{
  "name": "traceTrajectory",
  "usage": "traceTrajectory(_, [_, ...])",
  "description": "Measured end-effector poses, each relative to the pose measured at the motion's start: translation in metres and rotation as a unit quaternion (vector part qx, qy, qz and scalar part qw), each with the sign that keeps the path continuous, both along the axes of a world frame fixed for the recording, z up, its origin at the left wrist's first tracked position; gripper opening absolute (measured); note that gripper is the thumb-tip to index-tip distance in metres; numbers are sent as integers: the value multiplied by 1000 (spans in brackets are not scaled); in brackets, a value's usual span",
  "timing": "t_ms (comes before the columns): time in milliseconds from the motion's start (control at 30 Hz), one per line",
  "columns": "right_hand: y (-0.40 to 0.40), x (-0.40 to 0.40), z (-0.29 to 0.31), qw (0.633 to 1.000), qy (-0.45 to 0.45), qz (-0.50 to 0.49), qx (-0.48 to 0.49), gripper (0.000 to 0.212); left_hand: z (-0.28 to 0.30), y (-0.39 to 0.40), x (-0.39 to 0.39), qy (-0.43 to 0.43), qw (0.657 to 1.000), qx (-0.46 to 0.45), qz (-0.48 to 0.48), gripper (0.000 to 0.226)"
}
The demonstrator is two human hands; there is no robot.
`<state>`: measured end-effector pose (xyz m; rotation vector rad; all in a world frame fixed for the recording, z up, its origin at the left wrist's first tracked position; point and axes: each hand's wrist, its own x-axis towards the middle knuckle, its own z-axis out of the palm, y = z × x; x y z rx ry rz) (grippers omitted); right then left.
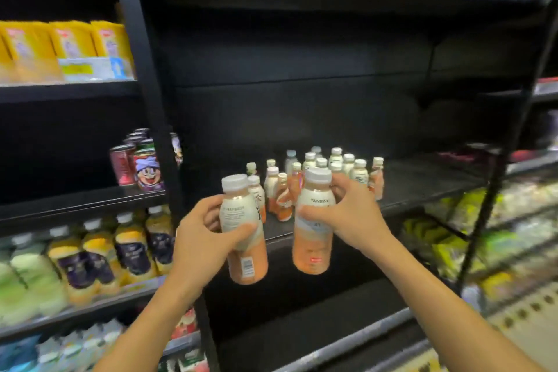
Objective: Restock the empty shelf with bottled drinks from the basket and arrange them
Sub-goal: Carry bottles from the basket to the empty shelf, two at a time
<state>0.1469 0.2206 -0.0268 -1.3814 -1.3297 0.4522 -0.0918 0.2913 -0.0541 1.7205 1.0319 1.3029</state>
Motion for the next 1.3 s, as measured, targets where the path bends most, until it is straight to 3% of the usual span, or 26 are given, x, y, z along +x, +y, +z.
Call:
traceTrajectory(267, [-33, 114, -14, 991, -17, -130, 9, 49, -18, 18, 133, 11, 994, -35, -107, 64])
traceTrajectory(533, [4, 210, -28, 977, -36, -208, -11, 54, -38, 76, 241, -2, 987, -41, -152, 69])
traceTrajectory(1000, [97, 341, -34, 970, -47, -239, -19, 55, -44, 162, 390, 50, 988, -10, -144, 64])
traceTrajectory(1300, [141, 460, -60, 979, -49, -195, -29, 52, -65, 170, 502, 82, 991, -23, -99, 68])
